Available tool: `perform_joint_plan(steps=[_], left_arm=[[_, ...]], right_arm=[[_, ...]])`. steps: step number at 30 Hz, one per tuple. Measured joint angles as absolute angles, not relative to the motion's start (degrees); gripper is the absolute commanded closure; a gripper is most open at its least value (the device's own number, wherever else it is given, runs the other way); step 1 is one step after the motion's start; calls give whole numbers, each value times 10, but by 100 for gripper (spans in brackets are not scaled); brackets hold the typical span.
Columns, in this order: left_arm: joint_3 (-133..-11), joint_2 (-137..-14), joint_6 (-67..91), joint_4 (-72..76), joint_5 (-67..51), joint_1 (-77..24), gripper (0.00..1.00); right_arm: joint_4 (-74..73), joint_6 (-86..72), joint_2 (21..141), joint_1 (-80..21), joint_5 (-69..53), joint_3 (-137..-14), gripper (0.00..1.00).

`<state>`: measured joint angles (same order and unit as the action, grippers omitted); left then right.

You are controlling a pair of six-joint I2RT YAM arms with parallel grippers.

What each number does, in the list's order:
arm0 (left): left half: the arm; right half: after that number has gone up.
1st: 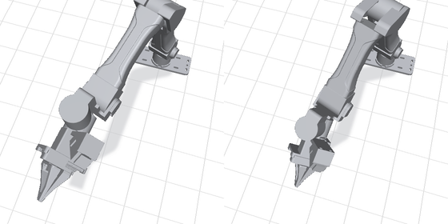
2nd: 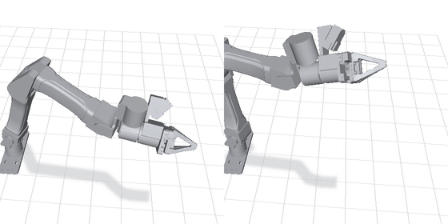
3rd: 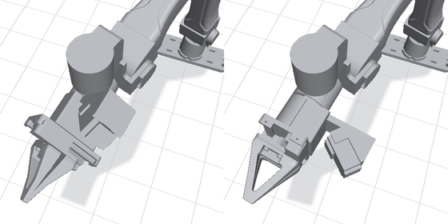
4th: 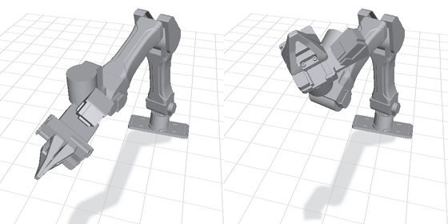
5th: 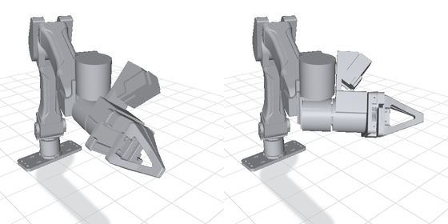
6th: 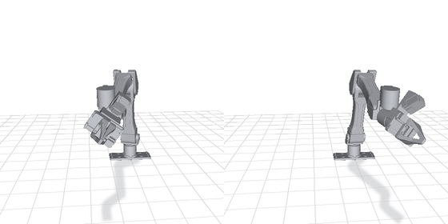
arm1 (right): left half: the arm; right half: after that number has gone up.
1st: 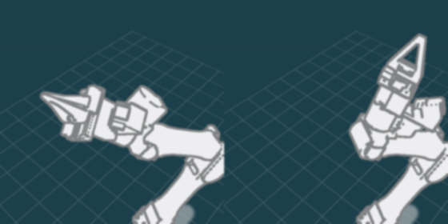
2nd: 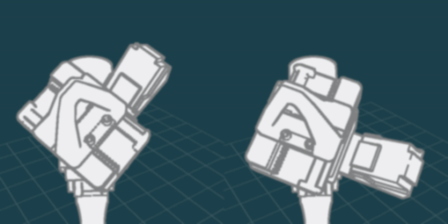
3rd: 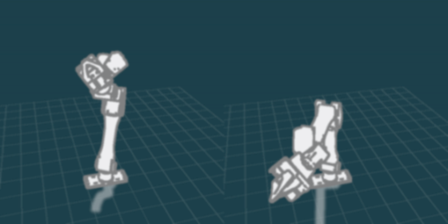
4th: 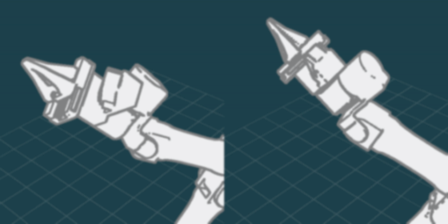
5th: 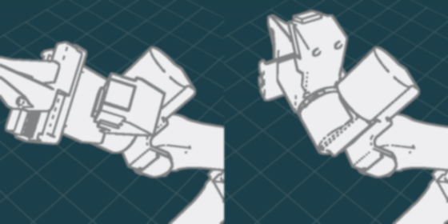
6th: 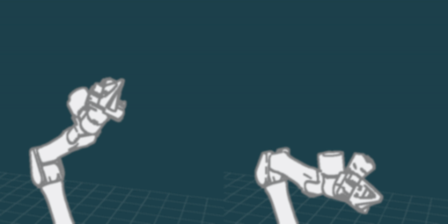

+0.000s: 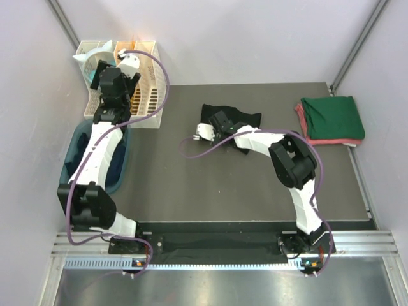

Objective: Fold and stack the t-shirts
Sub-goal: Put the neatly folded tshirt into the corner of the board with the right arm

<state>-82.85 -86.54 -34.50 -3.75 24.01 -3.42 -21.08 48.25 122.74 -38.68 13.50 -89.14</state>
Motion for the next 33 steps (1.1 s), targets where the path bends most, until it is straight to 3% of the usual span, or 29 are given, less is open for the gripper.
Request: perform_joint_plan(steps=[19,33], left_arm=[[-817,-788,-347,-35,201,-95,10],[-797,-788,-364,-30,191,-136,9]], right_arm=[[-223,658,1023,-353,223,-821,100],[-186,851,945,-75,175,-837,100]])
